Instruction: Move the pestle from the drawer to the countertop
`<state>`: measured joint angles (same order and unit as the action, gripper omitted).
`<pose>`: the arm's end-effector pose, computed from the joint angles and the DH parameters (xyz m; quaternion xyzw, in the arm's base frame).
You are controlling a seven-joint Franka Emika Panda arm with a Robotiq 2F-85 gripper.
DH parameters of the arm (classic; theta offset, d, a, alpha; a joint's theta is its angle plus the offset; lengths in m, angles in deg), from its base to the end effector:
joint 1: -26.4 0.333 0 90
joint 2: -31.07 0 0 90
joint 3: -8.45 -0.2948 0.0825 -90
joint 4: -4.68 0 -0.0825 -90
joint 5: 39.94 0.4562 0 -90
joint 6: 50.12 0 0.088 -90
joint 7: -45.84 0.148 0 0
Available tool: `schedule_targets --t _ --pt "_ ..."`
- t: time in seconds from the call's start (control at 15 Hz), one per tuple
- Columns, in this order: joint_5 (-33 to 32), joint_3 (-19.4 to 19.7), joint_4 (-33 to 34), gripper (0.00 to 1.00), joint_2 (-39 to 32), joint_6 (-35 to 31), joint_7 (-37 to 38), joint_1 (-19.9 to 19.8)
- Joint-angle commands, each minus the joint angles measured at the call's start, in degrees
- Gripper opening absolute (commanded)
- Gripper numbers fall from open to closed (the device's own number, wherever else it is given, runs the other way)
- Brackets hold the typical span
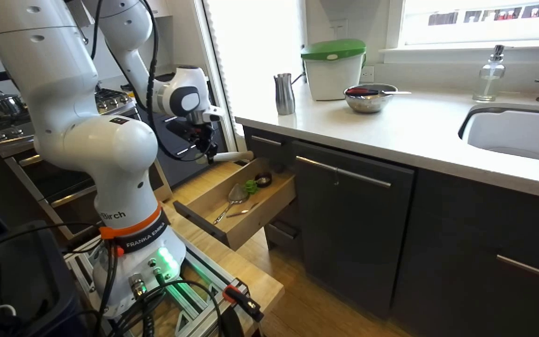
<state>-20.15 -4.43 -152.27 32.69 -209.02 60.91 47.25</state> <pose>0.3679 0.2321 0.1067 -0.9975 -0.0035 -0.0018 0.0707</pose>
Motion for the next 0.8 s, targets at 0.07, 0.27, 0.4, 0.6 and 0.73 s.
schedule_targets --t 0.07,0.27,0.4,0.6,0.73 --pt "12.1 -2.3 -1.7 0.08 15.1 16.4 -16.4 3.2" --pt "7.7 -2.1 -1.7 0.08 22.6 23.0 -20.4 4.2" --pt "6.2 -1.7 -1.4 0.08 26.2 24.5 -23.7 5.2" --pt "2.3 -1.9 -1.0 0.08 29.8 23.7 -27.2 5.8" --pt "-2.3 -3.2 -1.5 0.08 32.1 20.5 -25.2 4.7"
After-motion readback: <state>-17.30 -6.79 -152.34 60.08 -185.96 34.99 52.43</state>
